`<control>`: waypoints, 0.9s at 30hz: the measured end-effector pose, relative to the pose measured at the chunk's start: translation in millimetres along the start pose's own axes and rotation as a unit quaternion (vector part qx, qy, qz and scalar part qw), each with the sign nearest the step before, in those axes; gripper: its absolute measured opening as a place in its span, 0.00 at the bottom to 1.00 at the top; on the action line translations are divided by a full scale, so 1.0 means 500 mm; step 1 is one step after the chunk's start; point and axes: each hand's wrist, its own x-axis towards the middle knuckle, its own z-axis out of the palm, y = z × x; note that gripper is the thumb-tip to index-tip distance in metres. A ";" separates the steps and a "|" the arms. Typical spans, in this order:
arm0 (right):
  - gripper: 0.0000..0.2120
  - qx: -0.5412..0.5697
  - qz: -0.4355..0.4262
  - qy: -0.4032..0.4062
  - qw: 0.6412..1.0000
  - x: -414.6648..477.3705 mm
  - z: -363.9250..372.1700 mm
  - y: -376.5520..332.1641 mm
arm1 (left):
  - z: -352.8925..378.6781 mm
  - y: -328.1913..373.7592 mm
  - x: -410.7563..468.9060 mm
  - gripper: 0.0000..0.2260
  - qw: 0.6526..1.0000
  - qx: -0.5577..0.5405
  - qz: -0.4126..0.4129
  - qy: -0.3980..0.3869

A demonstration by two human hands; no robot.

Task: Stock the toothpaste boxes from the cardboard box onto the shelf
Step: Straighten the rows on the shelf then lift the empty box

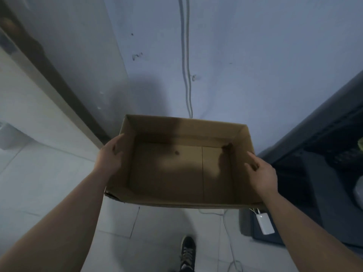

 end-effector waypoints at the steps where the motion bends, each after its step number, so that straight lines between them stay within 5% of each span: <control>1: 0.21 -0.002 0.006 0.000 1.000 0.018 0.013 0.000 | 0.011 -0.003 0.023 0.25 1.000 0.003 0.001 -0.003; 27: 0.23 -0.020 0.069 0.016 0.997 0.218 0.245 0.058 | 0.221 -0.106 0.356 0.27 0.995 -0.025 0.008 -0.092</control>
